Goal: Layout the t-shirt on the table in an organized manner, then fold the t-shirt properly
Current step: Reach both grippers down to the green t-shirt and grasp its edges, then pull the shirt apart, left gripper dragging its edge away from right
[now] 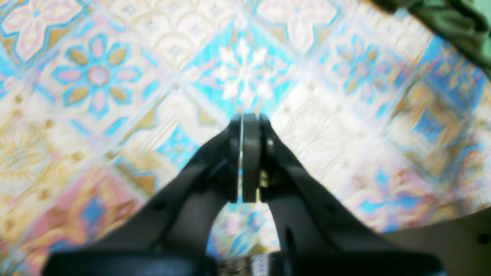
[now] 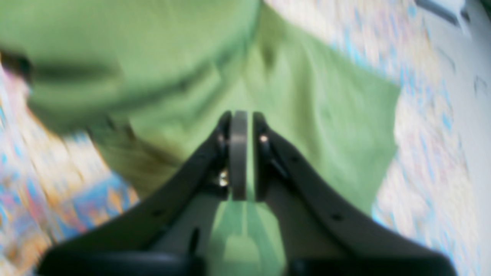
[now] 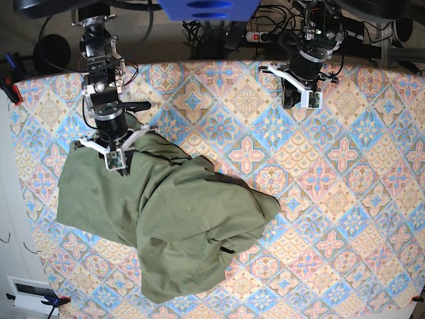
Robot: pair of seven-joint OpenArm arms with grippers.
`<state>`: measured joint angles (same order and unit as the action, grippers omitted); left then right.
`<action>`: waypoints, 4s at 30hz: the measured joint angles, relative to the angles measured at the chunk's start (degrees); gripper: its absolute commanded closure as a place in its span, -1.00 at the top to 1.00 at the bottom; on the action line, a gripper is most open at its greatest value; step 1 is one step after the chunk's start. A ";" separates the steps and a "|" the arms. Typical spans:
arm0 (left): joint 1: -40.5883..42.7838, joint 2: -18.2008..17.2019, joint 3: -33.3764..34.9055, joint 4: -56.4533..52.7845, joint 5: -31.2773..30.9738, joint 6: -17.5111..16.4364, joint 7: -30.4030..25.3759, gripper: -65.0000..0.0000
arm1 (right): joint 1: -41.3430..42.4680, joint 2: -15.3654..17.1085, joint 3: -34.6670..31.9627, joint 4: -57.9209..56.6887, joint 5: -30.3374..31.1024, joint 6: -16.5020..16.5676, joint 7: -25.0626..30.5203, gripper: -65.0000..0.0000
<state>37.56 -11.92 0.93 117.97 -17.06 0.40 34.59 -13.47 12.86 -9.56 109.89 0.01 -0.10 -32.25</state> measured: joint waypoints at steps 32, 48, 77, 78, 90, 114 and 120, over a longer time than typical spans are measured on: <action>-4.50 2.29 -0.33 -0.07 -3.15 0.42 1.77 -0.82 | 45.90 -7.10 -30.21 -52.83 0.48 0.81 -0.59 -0.10; -28.50 10.36 4.72 -18.45 -3.21 0.09 7.28 -0.20 | 38.23 -4.07 -20.59 -36.09 0.11 0.22 -3.06 -0.10; -50.10 19.61 13.25 -53.79 -6.47 -6.19 6.71 -1.00 | 36.15 -2.54 -17.94 -33.83 0.48 0.76 -5.22 -0.10; -49.20 18.14 13.25 -51.78 -8.24 -6.73 7.69 -1.00 | 36.13 -2.21 -17.22 -33.83 0.48 1.11 -5.03 -0.10; -31.52 -4.46 4.87 -22.43 -20.37 -6.51 11.54 -1.00 | 36.30 -1.73 -16.31 -34.21 0.35 0.70 -4.96 -0.10; -25.29 -13.60 -12.52 -19.96 -25.16 -7.08 12.13 -1.00 | 36.63 -2.97 -16.15 -45.29 -0.04 16.94 -6.93 -0.27; -29.79 -14.01 -22.73 -28.65 -24.61 -6.71 11.93 -1.00 | 36.63 -4.04 -16.31 -45.44 -0.04 17.44 -6.75 -0.26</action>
<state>7.77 -25.93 -21.80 89.32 -41.67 -6.31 46.52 23.16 8.82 -25.87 64.45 -0.03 17.34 -39.00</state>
